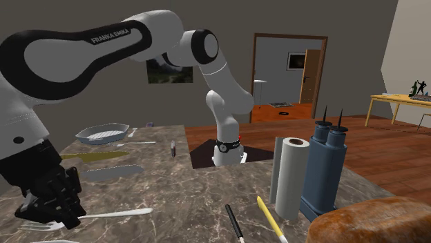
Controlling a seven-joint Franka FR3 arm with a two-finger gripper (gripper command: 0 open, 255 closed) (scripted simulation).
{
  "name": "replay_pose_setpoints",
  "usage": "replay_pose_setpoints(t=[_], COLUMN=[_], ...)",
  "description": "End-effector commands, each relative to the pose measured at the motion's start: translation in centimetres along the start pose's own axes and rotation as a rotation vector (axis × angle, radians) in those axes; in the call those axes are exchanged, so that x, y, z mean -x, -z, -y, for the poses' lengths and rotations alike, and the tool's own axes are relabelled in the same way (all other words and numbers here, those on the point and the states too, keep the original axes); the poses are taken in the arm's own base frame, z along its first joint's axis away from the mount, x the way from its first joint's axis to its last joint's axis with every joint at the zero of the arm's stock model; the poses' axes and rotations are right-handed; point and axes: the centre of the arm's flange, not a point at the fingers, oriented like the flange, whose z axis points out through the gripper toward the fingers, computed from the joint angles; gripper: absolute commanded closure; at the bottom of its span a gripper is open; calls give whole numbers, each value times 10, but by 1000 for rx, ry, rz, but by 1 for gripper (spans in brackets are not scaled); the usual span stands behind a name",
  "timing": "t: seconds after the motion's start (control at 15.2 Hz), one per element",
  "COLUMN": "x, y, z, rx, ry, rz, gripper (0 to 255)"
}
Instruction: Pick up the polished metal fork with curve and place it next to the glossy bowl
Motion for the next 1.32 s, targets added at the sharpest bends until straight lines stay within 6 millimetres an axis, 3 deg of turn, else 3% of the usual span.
replay_pose_setpoints(t=[0.0, 0.66, 1.19, 1.25], x=[-3, -21, -21, -21], y=[-10, -62, -62, -62], z=[1, -1, -1, -1], rx=[0, 0, 0, 0], ry=[0, 0, 0, 0], rz=[0, 0, 0, 0], gripper=[255, 255, 255, 0])
